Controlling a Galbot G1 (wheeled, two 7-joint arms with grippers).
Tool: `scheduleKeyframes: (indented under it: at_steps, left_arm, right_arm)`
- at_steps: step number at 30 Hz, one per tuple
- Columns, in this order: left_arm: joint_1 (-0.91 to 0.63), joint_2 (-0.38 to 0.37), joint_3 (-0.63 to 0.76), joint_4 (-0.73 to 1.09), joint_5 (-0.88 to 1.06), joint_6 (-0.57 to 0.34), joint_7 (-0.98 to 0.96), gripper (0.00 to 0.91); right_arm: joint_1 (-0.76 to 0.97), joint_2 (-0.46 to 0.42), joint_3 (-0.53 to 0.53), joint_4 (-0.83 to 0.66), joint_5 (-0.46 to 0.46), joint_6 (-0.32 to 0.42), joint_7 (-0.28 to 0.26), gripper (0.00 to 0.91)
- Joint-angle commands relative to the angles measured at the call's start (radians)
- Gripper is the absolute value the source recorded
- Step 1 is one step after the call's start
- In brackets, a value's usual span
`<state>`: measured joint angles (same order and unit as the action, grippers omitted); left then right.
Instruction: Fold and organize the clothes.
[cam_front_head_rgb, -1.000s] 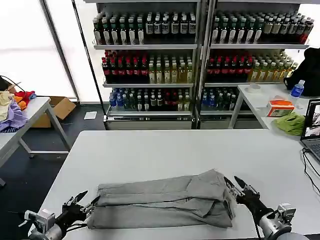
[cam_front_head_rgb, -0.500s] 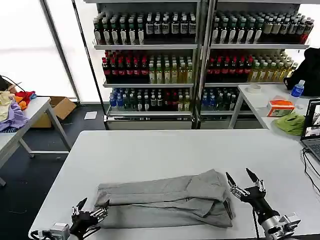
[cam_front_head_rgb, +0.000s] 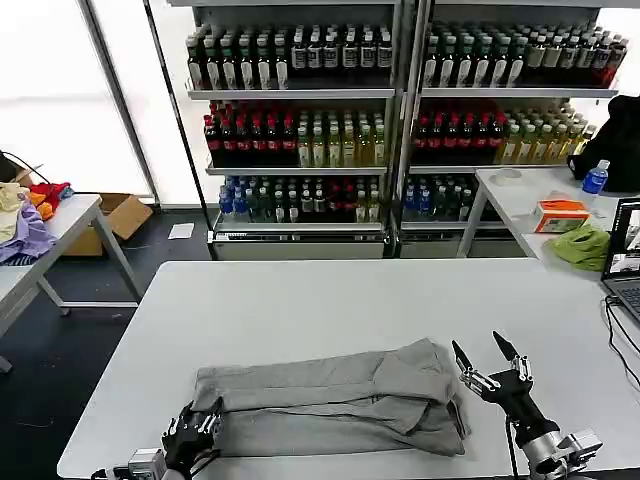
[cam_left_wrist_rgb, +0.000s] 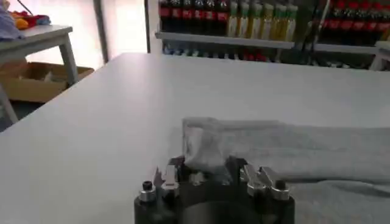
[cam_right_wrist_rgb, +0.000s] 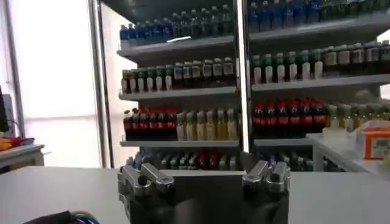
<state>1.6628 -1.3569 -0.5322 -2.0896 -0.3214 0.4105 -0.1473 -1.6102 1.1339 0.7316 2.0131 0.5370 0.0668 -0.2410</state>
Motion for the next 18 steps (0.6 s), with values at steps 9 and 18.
scheduleKeyframes:
  at_steps: [9,18]
  left_arm:
    - [-0.037,0.018,-0.06,0.003,-0.067,-0.054,0.002,0.01]
    - [-0.065,0.144,-0.384,-0.007,-0.299,0.001,0.027,0.01]
  right_arm:
    - [0.0,-0.002,0.008,-0.004,0.031,0.01,-0.001,0.907]
    - [0.025,-0.029,-0.005,-0.014,0.062,-0.01,0.01,0.907]
